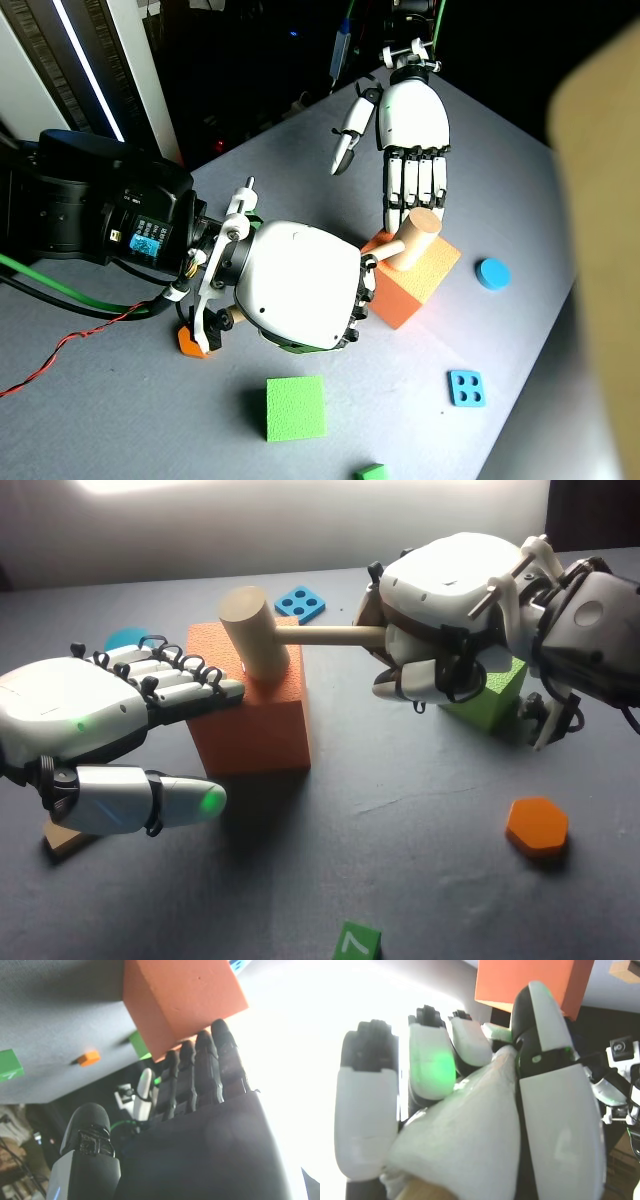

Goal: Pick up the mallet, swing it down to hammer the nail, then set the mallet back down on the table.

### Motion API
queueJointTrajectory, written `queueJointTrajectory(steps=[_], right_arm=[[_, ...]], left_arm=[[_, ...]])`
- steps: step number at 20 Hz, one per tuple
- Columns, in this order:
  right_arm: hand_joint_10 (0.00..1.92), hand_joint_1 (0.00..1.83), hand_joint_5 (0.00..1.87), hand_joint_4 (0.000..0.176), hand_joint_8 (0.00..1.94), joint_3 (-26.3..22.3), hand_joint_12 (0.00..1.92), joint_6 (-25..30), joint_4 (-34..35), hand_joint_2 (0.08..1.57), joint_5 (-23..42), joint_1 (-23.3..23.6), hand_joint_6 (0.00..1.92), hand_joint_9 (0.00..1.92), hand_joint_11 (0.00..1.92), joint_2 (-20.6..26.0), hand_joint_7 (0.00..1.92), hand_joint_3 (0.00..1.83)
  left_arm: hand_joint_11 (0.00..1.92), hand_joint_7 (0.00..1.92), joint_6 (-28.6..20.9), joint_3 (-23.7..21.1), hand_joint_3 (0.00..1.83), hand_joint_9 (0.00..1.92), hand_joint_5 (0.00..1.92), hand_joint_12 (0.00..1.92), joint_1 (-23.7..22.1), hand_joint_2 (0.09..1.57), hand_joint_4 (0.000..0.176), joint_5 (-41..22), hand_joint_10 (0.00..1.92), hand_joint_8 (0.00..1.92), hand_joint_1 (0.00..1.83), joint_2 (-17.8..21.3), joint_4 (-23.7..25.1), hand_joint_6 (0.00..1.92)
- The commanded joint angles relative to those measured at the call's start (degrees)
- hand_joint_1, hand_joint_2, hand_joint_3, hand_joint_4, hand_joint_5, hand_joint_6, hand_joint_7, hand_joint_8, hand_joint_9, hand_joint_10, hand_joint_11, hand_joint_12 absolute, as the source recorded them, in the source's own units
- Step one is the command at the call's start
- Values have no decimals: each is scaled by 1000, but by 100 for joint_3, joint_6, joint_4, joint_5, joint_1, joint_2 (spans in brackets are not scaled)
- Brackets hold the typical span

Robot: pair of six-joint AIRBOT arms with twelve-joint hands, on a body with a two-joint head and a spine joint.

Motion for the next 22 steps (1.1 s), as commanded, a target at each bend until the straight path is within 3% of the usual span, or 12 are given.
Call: queueJointTrajectory(steps=[1, 5, 6, 7, 10, 12, 14, 15, 16, 17, 18, 22], right_arm=[[1921, 1411, 1426, 176, 1941, -31, 1921, -24, -186, 1346, 403, 88, 1921, 1789, 1910, 127, 1637, 0], [1921, 1409, 1411, 176, 1941, -477, 1921, 28, -189, 1337, 380, 334, 1921, 1775, 1903, 615, 1617, 0], [1921, 1411, 1408, 176, 1941, -793, 1921, 76, -290, 1336, 217, 384, 1921, 1774, 1903, 911, 1615, 0], [1921, 1411, 1408, 176, 1941, -886, 1921, 312, -596, 1336, 180, 358, 1921, 1774, 1903, 1007, 1615, 0], [1921, 1393, 1422, 176, 1941, -1184, 1921, 1479, -2506, 1343, 243, 114, 1921, 1763, 1888, 1271, 1619, 0], [1921, 1390, 1430, 176, 1941, -1209, 1921, 1696, -2868, 1341, 110, 16, 1921, 1768, 1892, 1347, 1617, 0], [1921, 1397, 1435, 176, 1941, -1166, 1921, 2308, -3450, 1349, -51, -68, 1921, 1776, 1905, 1394, 1624, 0], [1921, 1377, 1439, 176, 1941, -1152, 1921, 2752, -4066, 1359, -60, -156, 1921, 1777, 1903, 1410, 1630, 0], [1921, 1399, 1238, 176, 1941, -1128, 1921, 3330, -4833, 1295, 15, -290, 1921, 1613, 1755, 1407, 1449, 0], [1921, 1389, 1174, 176, 1941, -1094, 1921, 3792, -5478, 1286, 90, -404, 1921, 1562, 1707, 1387, 1397, 0], [1921, 1416, 1341, 176, 1941, -1065, 1921, 4009, -5782, 1321, 122, -458, 1921, 1699, 1836, 1358, 1536, 0], [1921, 1401, 1464, 176, 1941, -707, 1921, 4320, -6111, 1336, 248, -649, 1921, 1784, 1909, 1008, 1641, 1]], left_arm=[[0, 223, -55, -17, 0, 219, 163, 390, -23, 1240, 0, -221, 4, 2, 0, -52, 63, 2], [0, 235, -58, -16, 0, 225, 181, 412, -18, 1241, 0, -221, 7, 7, 0, -50, 62, 7], [0, 239, -59, -18, 0, 229, 185, 420, -22, 1241, 0, -221, 8, 8, 0, -50, 62, 8], [0, 239, -60, -18, 0, 229, 185, 420, -23, 1241, 0, -222, 8, 8, 0, -50, 62, 8], [0, 216, -64, -12, 1, 212, 154, 383, -28, 1249, 0, -248, 5, 5, 0, -49, 62, 3], [0, 208, -83, -4, 0, 203, 148, 358, -45, 1245, 0, -254, 4, 1, 0, -49, 62, 0], [0, 222, -95, 7, 0, 220, 163, 366, -83, 1248, 0, -254, 6, 5, 0, -47, 62, 5], [0, 223, -96, 20, 0, 217, 166, 370, -125, 1247, 0, -254, 4, 4, 0, -43, 62, 5], [0, 207, -96, 37, 0, 204, 149, 349, -182, 1245, 0, -254, 6, 5, 0, -34, 62, 3], [0, 206, -96, 52, 0, 205, 149, 357, -236, 1245, 0, -254, 5, 4, 0, -23, 62, 3], [0, 209, -99, 58, 0, 205, 156, 358, -273, 1244, 0, -253, 5, 5, 0, -8, 62, 5], [0, 204, -104, 68, 0, 199, 146, 377, -469, 1247, 0, -227, 4, 3, 0, 128, 64, 2]])
